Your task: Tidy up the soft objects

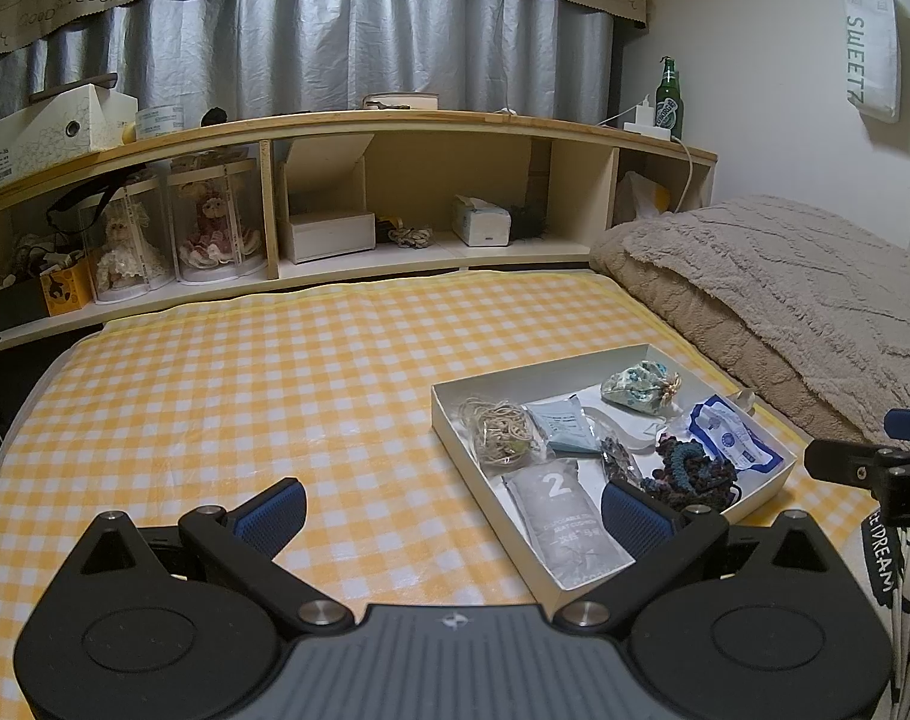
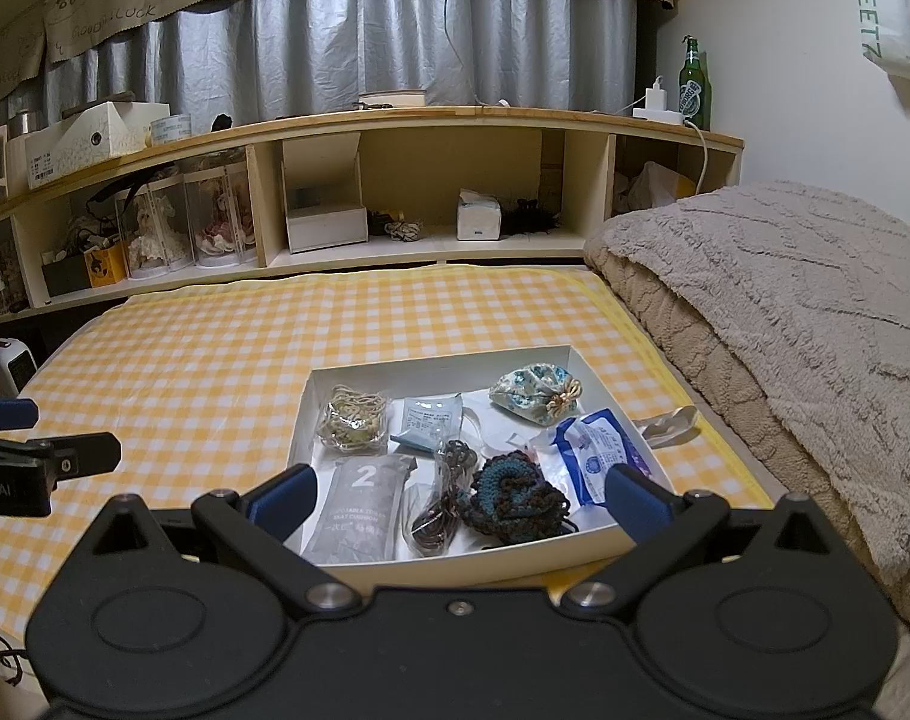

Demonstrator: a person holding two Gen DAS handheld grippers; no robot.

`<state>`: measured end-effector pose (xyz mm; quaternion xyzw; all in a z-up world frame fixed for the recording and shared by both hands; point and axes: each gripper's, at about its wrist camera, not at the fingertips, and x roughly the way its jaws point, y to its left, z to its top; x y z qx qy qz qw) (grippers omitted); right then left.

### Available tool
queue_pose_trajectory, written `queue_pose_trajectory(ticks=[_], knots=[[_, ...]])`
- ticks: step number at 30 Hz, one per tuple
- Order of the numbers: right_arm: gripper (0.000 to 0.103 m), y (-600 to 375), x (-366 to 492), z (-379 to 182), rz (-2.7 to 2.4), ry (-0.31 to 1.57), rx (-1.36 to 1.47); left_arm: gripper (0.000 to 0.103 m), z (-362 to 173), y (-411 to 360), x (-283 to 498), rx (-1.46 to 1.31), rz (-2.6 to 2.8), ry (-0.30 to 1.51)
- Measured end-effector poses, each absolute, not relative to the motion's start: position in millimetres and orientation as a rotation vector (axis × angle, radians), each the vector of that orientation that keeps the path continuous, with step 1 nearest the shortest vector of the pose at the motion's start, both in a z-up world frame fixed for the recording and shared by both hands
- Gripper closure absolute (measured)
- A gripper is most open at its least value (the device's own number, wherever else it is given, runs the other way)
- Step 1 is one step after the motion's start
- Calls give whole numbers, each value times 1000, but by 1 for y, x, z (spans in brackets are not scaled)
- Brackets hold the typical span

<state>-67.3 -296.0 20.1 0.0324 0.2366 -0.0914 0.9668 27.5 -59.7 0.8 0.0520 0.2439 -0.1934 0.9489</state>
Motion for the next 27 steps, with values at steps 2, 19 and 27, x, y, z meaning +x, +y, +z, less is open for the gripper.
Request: queue_pose_trajectory(ticks=[2, 19, 27], knots=[[0, -295, -68, 20, -186, 479, 66, 0, 1, -60, 28, 105, -394, 496], [0, -296, -67, 20, -185, 479, 67, 0, 1, -59, 27, 103, -394, 496], [0, -296, -67, 20, -184, 479, 67, 0, 1, -58, 26, 99, -388, 500]])
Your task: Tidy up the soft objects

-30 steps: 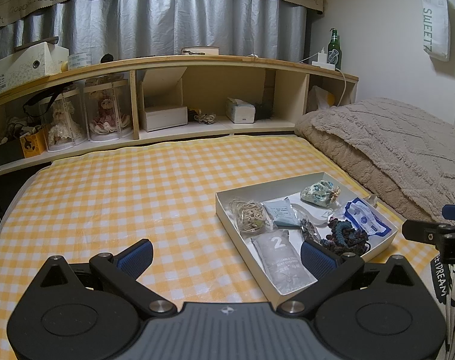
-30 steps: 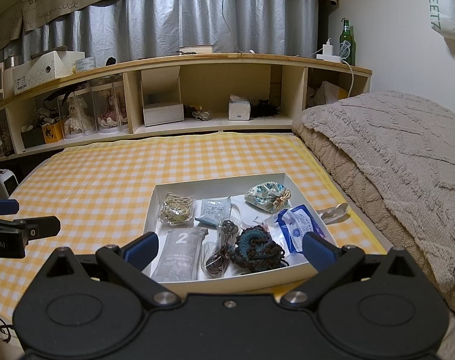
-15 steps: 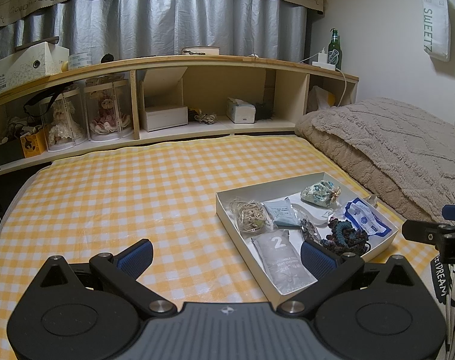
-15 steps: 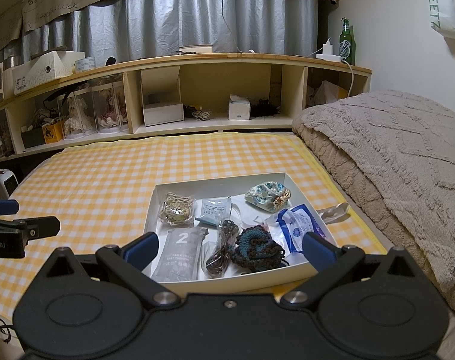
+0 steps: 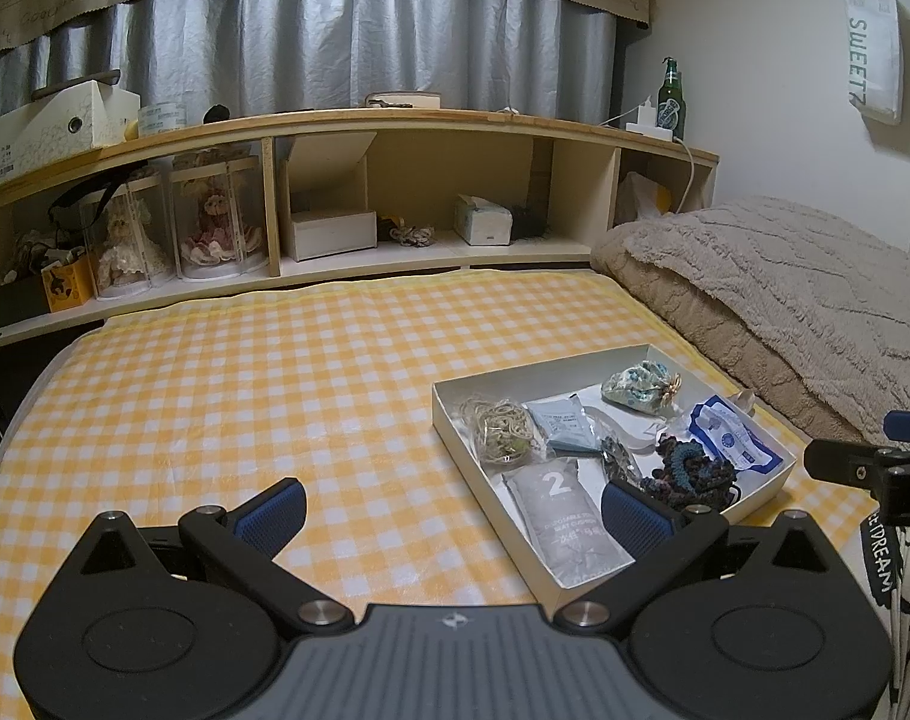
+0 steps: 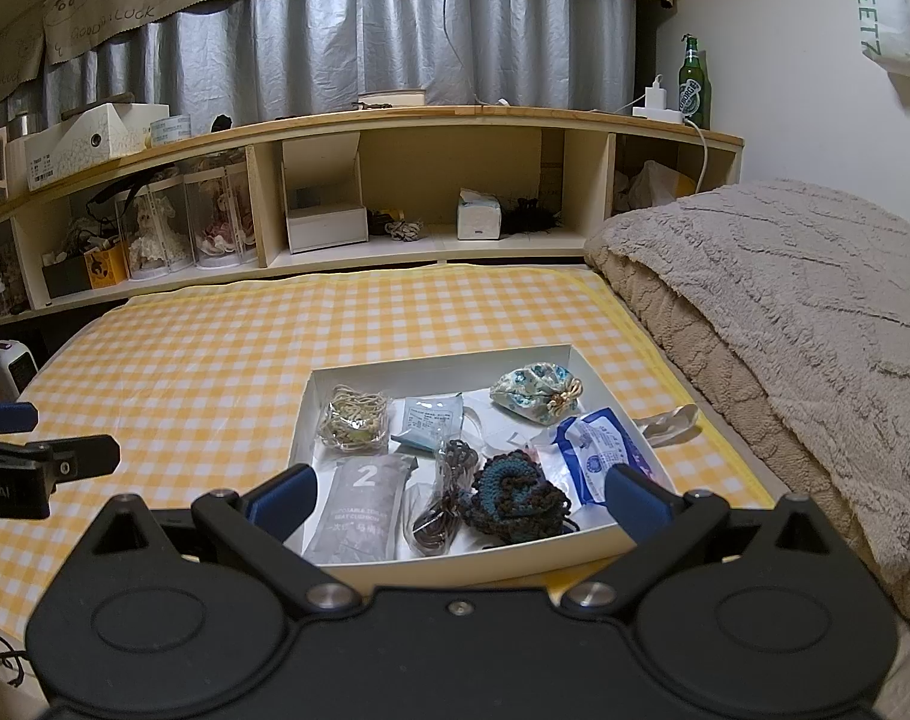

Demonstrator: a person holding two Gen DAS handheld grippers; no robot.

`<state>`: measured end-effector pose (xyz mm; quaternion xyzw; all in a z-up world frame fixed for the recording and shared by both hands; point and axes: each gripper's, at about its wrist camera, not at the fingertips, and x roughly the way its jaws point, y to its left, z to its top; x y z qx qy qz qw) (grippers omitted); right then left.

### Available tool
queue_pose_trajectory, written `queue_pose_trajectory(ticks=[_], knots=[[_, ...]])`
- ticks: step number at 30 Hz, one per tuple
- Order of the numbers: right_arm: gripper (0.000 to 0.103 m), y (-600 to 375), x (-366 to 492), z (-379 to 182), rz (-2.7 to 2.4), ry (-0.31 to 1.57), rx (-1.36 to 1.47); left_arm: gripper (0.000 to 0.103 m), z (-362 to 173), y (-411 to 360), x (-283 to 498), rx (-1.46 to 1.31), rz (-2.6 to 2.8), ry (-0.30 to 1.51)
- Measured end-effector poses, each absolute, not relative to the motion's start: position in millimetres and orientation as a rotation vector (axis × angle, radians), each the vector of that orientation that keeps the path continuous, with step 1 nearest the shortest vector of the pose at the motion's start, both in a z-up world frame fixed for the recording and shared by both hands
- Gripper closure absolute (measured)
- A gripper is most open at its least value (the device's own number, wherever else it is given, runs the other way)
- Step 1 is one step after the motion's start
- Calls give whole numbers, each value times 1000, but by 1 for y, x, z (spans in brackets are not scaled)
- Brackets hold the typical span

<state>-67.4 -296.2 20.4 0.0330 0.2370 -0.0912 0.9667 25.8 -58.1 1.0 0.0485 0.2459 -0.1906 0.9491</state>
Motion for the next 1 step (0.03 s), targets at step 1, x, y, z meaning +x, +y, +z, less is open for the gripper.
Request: queue_pose_trajectory(ticks=[1], knots=[[0, -296, -67, 20, -185, 480, 67, 0, 1, -58, 26, 96, -387, 502]])
